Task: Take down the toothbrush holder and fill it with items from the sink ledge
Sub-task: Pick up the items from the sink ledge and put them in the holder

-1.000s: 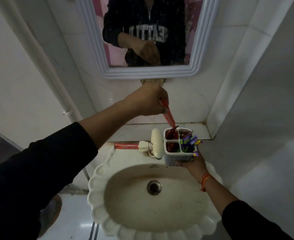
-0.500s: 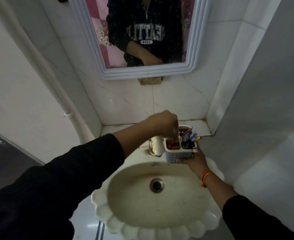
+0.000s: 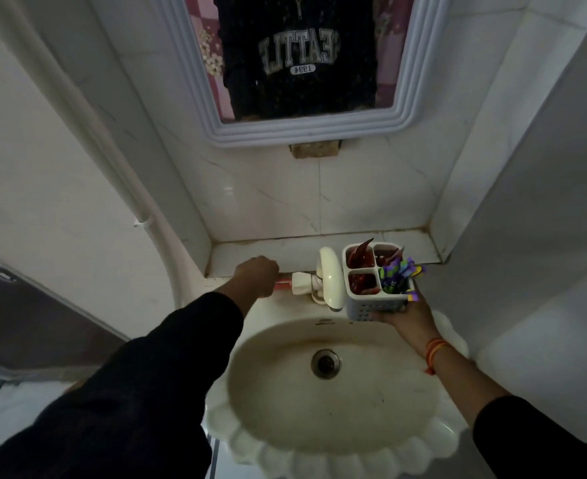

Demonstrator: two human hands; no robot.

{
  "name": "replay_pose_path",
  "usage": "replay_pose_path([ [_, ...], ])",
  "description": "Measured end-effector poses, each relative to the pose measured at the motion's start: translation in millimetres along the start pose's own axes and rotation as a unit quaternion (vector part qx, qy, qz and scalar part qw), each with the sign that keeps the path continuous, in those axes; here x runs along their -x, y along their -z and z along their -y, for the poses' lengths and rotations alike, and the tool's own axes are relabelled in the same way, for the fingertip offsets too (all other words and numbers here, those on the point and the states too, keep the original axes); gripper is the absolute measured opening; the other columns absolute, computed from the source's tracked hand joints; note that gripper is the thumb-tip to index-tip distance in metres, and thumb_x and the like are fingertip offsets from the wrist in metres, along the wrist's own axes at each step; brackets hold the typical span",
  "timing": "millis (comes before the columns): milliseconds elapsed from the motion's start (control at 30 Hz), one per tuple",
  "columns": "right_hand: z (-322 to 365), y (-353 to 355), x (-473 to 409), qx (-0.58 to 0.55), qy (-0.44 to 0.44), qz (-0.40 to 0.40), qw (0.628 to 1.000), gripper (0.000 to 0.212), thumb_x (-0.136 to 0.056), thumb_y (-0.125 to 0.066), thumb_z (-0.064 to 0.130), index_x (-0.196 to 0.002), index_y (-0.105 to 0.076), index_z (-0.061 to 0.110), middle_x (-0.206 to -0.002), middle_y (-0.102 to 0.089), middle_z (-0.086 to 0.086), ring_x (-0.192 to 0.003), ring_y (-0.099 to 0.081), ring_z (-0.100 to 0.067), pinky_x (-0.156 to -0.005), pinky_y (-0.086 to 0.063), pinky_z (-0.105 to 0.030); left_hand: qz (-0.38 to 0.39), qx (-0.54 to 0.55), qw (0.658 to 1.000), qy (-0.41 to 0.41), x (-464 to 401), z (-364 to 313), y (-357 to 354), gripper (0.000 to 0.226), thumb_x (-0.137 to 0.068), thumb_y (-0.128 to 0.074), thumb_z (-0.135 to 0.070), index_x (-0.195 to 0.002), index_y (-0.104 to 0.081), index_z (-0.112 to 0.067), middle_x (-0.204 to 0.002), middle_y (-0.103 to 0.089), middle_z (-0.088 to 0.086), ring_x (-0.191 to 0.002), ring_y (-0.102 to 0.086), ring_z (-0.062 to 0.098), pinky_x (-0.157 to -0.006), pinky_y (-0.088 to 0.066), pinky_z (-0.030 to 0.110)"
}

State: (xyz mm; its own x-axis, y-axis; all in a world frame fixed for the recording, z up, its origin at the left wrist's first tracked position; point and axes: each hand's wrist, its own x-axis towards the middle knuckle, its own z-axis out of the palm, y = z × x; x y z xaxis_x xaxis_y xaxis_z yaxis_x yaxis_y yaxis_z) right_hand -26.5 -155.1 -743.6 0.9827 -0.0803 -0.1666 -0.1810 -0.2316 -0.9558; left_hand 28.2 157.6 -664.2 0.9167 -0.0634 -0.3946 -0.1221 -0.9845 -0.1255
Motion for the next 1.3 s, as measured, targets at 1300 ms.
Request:
replay_pose_path([
  [1300, 13, 0, 8, -0.05, -0.002, -0.006, 0.999, 0.082, -0.058, -0.083, -0.018, -0.131, -0.053, 0.001, -0.114, -0.064, -0.005, -0.109, -0.059, -0.025, -0.059, -0.052, -0.007, -0.048, 0.104, 0.98, -0.165, 55, -130, 147, 0.028, -0.082, -0.084, -0.022, -0.109, -0.084, -0.016, -0.102, -0.081, 0.003, -0.101, -0.073, 0.017, -0.091, -0.062, 0.034],
])
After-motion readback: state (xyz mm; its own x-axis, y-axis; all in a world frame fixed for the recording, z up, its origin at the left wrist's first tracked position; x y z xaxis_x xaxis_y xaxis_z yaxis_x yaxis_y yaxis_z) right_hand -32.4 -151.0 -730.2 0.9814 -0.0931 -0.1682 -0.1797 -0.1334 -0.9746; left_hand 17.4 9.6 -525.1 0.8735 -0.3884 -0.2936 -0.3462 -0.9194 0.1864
